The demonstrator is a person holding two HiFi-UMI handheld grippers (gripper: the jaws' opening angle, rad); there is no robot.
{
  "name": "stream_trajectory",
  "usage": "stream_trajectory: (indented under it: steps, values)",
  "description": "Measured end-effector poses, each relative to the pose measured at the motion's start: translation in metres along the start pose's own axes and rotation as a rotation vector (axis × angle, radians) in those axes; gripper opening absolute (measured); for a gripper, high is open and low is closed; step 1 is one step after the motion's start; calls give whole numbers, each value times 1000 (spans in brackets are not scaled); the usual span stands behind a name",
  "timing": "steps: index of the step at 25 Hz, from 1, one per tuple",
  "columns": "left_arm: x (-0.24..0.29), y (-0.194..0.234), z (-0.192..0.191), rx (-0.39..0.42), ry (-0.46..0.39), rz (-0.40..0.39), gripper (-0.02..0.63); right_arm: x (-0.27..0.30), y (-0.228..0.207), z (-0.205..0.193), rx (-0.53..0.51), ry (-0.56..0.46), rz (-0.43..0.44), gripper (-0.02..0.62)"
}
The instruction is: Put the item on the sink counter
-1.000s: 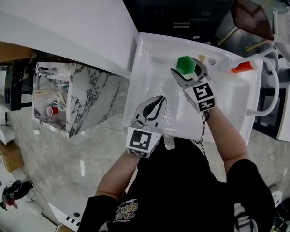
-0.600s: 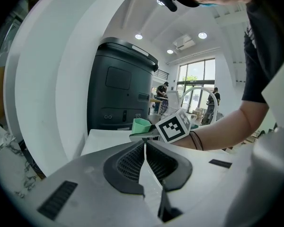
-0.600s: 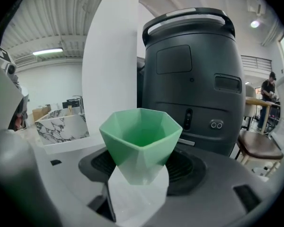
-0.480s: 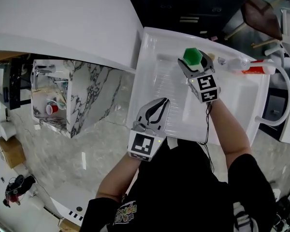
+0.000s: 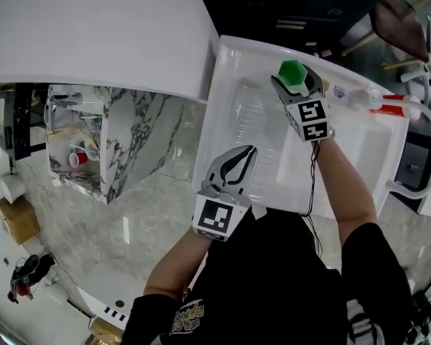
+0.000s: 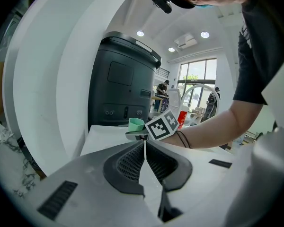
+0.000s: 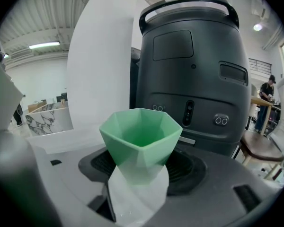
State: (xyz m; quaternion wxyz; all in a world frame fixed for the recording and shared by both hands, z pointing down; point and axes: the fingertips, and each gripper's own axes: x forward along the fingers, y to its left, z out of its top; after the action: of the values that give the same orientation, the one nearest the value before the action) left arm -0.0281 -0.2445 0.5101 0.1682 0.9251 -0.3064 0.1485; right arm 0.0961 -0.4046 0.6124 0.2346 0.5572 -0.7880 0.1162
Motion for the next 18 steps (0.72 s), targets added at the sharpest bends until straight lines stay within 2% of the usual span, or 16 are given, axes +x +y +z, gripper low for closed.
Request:
stream_trajectory:
  steps: [18]
  values:
    - [7, 4, -11, -12, 33, -12, 21, 18, -7, -6, -2, 1, 3, 353]
